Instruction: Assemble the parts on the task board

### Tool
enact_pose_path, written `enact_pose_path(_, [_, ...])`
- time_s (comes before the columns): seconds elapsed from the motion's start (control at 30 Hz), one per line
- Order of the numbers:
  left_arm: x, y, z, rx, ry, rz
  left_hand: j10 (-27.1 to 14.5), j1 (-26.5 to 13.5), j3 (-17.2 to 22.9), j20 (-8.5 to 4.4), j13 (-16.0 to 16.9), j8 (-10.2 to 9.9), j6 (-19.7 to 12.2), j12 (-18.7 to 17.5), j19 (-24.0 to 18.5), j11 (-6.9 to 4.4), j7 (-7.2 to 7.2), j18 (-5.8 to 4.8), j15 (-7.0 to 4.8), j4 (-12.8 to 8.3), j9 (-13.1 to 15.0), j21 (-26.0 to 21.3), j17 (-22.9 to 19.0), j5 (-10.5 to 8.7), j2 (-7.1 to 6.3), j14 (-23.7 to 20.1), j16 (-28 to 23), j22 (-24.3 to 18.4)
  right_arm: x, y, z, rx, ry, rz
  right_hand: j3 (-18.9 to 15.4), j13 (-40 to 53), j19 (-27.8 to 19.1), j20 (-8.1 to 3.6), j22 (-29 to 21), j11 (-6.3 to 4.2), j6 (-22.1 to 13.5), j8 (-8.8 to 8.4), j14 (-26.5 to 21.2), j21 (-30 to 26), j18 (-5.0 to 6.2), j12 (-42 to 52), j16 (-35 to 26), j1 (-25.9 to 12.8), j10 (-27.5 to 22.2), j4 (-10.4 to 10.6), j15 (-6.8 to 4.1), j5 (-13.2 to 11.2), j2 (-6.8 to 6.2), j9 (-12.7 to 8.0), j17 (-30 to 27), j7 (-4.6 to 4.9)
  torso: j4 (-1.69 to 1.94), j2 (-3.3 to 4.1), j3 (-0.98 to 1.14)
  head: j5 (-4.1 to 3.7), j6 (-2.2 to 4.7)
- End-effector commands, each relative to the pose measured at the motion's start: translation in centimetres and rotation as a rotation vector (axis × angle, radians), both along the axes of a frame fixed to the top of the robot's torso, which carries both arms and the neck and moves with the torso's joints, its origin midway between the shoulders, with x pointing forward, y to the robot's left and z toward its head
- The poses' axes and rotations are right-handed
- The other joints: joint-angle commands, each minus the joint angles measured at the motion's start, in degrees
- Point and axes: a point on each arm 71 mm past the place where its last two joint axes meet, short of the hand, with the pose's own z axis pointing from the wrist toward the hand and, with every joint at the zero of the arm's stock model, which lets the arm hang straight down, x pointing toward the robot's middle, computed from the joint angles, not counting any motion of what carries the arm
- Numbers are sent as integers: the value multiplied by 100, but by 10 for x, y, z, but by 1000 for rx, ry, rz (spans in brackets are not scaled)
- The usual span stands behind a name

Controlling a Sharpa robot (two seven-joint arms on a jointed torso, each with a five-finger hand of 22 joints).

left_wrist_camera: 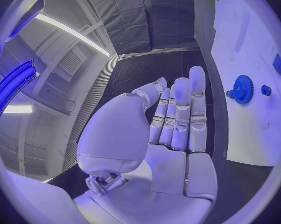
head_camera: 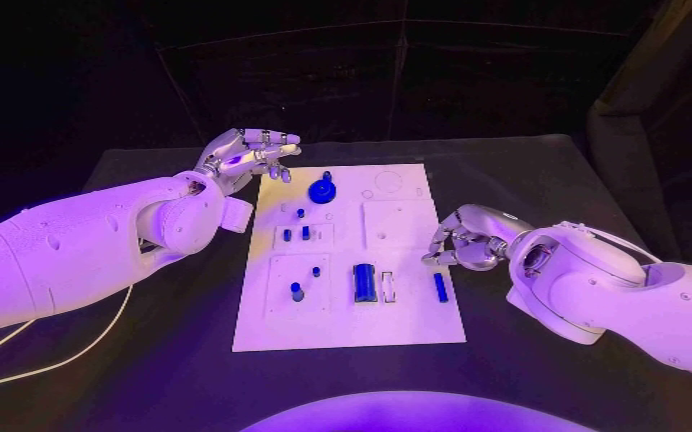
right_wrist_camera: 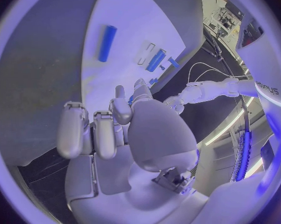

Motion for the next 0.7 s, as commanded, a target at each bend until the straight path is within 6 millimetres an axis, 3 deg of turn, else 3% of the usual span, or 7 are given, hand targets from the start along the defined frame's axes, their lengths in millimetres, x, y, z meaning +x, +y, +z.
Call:
enact_pose_path(0.03, [-1,-2,2,-12,-10,-10,-44,-6,-2,24,-8,38,-41,38,-14,-5,16,75,-12,-22,-9,-32,-7,20,10,-47,2,-8,-2,-11,1,-51,17,-20,-49,3,9,54,13,11,60,-36,412,18,-83,-3,-16,21,-28,1,40,13,-28,-15,522,17,-19,-7,2,-51,8])
enact_pose_path(0.27, [-1,-3,2,-13,-9,-12,-44,-6,-2,24,-8,38,-41,38,-14,-5,16,75,-12,-22,-9,-32,-7,20,10,-47,2,-8,-5,-27,-3,-171,67,-57,-193,-9,3,46,0,-27,289,-65,404,10,-77,-28,-40,-105,-8,98,15,140,-53,-8,481,-35,-22,0,13,-93,20])
enact_pose_path(0.57, [-2,-3,1,-12,-7,-13,-44,-6,-2,24,-8,38,-41,38,-14,-5,16,75,-12,-22,-9,-32,-7,20,10,-47,2,-8,-4,-21,-9,-243,97,-17,-289,345,72,26,170,-45,349,-117,454,94,-111,439,79,-136,181,132,-3,11,-107,17,718,-53,5,0,6,-95,-4])
enact_pose_path(0.7, [-2,-2,1,-12,-7,-12,-51,-12,6,24,-14,50,-48,49,-15,-1,19,73,-10,-33,-10,-34,-17,19,18,-51,6,-6,-4,-15,-11,-249,92,-1,-307,415,81,26,192,-40,334,-145,460,106,-115,528,94,-144,212,144,0,-11,-115,17,745,-47,-9,0,4,-85,-11])
